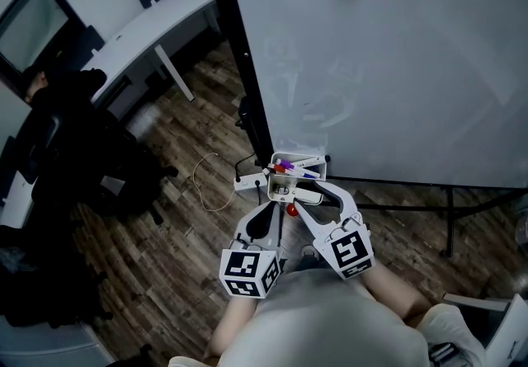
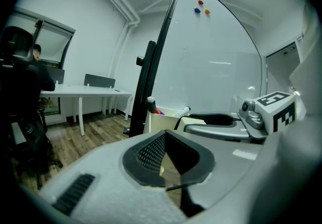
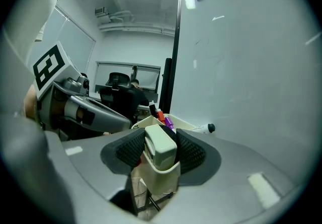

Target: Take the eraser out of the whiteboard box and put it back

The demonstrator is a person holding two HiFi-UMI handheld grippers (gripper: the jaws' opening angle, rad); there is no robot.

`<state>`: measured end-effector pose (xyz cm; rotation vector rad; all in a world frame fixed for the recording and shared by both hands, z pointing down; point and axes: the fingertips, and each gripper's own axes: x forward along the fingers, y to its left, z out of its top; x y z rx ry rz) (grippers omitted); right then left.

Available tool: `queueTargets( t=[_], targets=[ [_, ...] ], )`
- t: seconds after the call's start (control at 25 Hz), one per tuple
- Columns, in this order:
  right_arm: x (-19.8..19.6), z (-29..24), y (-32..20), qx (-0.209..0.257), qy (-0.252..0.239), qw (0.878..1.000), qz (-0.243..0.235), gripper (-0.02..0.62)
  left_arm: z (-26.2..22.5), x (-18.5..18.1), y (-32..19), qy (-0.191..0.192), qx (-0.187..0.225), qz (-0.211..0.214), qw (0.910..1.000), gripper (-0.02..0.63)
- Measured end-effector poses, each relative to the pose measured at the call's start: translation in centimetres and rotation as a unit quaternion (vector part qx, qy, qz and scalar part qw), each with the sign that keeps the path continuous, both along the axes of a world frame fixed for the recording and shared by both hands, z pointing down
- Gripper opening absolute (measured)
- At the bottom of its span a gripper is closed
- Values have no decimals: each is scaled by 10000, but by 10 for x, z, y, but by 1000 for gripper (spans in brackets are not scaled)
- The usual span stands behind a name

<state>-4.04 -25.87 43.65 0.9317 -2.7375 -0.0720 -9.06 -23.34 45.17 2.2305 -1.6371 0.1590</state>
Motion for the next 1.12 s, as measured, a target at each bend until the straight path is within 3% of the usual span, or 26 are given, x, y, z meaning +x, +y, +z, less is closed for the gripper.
queueTargets(
  t=[1.12],
  targets=[
    [1,-20,6,270,-17,9995,130,193,-6,0,13,-16,73,170,9998,5]
  ],
)
